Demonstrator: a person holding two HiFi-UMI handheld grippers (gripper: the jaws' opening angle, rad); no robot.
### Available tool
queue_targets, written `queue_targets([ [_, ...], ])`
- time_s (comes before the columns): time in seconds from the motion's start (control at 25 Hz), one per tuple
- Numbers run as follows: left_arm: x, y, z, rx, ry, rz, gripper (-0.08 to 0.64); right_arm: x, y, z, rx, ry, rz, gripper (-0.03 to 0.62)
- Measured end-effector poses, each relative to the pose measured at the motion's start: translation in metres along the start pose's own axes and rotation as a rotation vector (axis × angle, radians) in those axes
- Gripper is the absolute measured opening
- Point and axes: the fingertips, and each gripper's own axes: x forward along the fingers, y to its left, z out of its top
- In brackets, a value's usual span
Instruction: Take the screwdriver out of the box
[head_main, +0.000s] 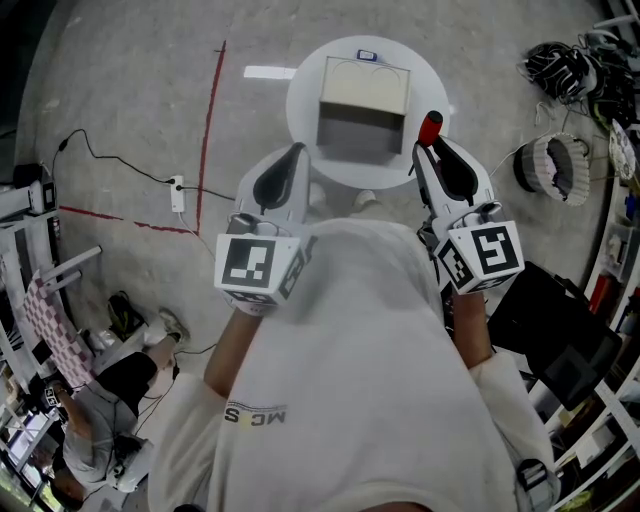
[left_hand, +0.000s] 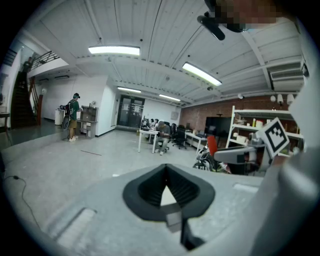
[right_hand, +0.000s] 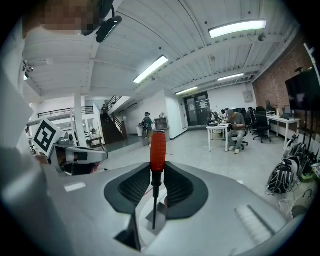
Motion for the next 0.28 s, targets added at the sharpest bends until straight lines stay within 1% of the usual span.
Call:
queue_targets([
  [0.12, 0.0015, -0.0022, -0.0007, 0.0, 0.006, -0.001, 0.002, -0.0004, -0.0018, -0.001, -0.007, -0.005, 0.009, 0.084],
  [0.28, 0.0045, -0.0038, -0.0014, 0.004, 0.01, -0.002, 0.002, 0.0005, -0.005, -0.0017, 0.008, 0.002, 0.004, 0.084],
])
